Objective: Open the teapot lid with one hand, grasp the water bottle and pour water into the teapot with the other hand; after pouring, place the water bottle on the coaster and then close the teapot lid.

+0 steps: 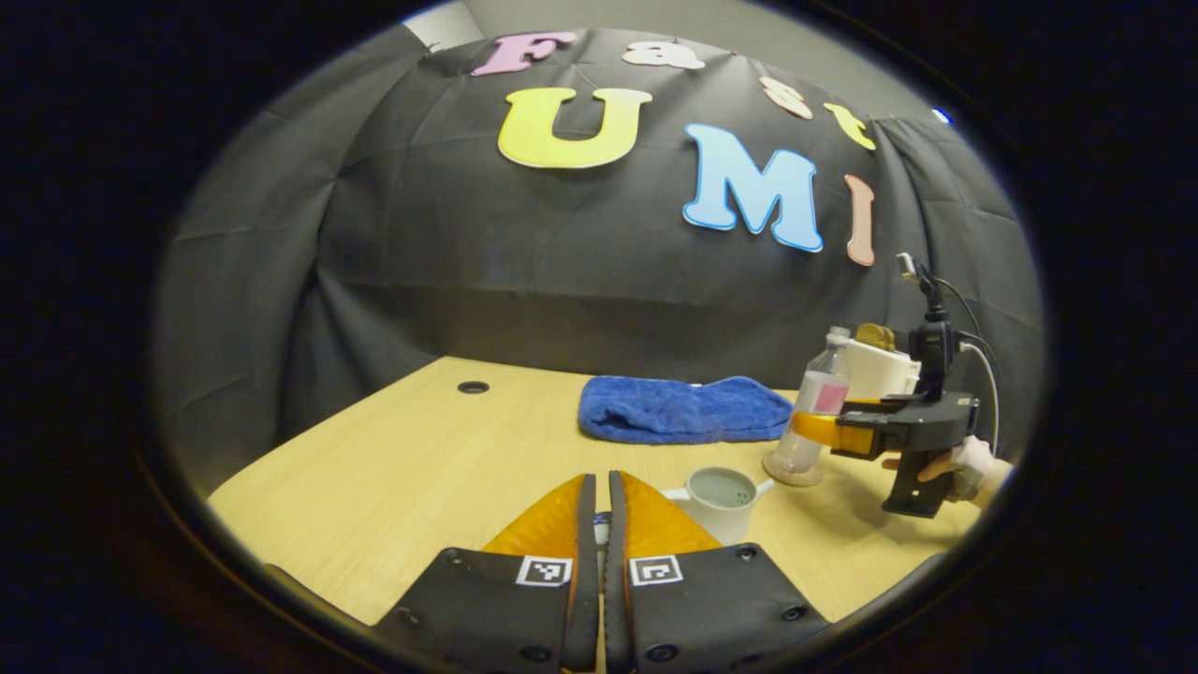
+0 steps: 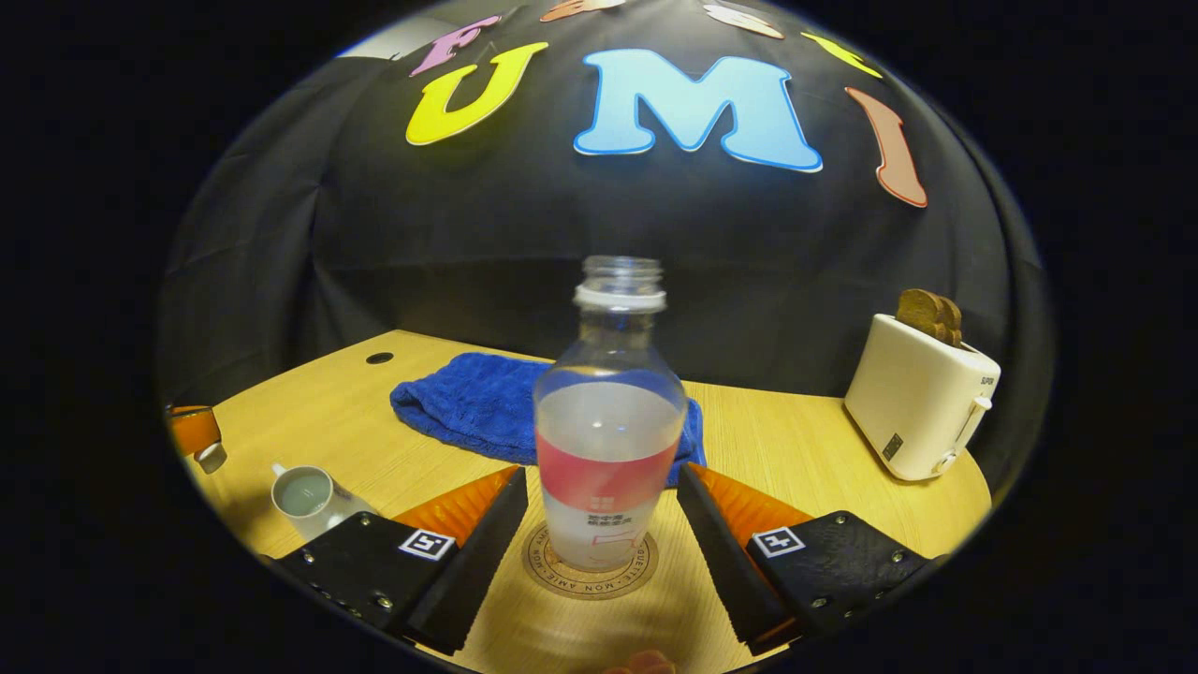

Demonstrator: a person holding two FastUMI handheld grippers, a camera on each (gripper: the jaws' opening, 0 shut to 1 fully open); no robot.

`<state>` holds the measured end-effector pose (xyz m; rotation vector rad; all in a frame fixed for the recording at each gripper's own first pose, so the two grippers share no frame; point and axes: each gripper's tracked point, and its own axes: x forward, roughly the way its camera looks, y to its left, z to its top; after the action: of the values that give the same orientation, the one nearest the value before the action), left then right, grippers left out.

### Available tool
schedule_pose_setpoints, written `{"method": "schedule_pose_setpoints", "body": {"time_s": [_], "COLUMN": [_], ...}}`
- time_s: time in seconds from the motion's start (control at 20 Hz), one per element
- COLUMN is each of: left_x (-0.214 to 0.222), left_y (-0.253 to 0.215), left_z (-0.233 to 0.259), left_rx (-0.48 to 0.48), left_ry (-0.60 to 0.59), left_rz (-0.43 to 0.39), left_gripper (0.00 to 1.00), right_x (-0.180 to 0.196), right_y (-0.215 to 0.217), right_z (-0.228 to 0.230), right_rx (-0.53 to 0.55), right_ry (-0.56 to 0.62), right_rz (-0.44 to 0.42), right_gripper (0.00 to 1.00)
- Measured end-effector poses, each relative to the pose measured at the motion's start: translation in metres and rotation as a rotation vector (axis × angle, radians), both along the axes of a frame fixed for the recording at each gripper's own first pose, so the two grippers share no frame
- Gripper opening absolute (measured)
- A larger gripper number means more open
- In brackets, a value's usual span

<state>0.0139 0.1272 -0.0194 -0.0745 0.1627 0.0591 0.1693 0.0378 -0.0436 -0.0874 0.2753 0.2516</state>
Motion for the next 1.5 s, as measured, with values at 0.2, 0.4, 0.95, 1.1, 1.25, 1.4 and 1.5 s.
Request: {"method": "schedule_pose_setpoints", "body": {"time_s": [0.2,0.4,0.95,1.1,1.25,1.4,1.5], "left_x": [0.017,0.039,0.080,0.085,0.087,0.090,0.091], "left_y": [-0.021,-0.043,-0.078,-0.083,-0.091,-0.095,-0.094], "left_z": [0.011,0.019,0.002,-0.002,-0.007,-0.011,-0.013], "left_rx": [0.007,0.021,0.038,0.036,0.047,0.062,0.066], "left_ry": [-0.023,-0.044,-0.037,-0.028,-0.023,-0.014,-0.010], "left_rz": [-0.048,-0.094,-0.117,-0.120,-0.128,-0.127,-0.122], "left_gripper": [0.10,0.10,0.09,0.09,0.09,0.09,0.08], "right_x": [-0.013,-0.028,-0.067,-0.072,-0.074,-0.075,-0.076], "right_y": [-0.008,-0.020,-0.028,-0.032,-0.036,-0.040,-0.043], "right_z": [0.009,0.015,0.039,0.041,0.043,0.043,0.042], "right_rx": [0.013,0.030,0.079,0.075,0.084,0.094,0.101], "right_ry": [-0.028,-0.033,-0.091,-0.097,-0.104,-0.103,-0.098], "right_rz": [-0.014,-0.048,-0.061,-0.068,-0.067,-0.068,-0.069], "right_gripper": [1.00,1.00,1.00,1.00,1.00,0.99,0.99]}}
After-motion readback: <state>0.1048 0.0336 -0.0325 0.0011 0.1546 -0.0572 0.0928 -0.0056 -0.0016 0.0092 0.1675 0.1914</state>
